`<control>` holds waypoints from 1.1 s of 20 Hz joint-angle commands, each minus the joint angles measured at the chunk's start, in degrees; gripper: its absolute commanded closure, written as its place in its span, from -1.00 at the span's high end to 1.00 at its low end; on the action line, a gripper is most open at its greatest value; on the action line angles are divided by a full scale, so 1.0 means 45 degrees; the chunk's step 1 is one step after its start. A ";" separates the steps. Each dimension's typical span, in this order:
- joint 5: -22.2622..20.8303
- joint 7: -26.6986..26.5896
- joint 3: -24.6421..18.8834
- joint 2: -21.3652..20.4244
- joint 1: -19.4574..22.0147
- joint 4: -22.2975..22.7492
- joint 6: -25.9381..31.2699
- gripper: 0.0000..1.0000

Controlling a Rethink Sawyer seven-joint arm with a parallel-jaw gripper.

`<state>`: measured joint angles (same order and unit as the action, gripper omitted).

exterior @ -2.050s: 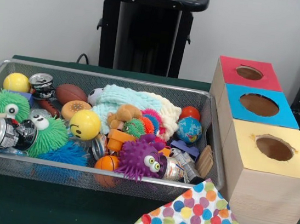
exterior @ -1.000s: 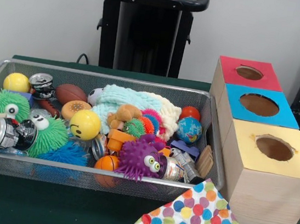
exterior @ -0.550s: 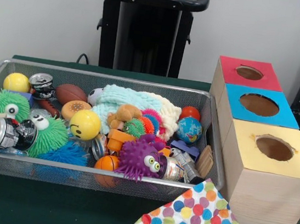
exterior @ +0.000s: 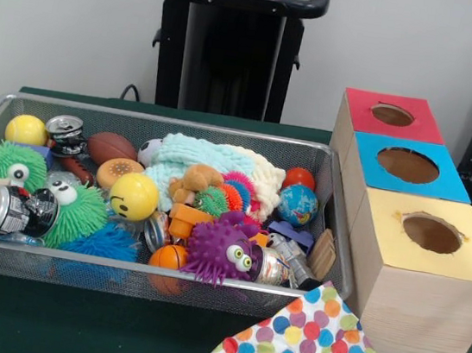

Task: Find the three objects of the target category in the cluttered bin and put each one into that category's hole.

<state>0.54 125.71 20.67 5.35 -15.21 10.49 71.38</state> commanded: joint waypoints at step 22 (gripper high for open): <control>0.0653 -0.1382 -0.3039 -0.2216 0.1189 0.6610 -0.2751 1.00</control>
<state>3.80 125.71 13.20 -2.54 -12.28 28.52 60.94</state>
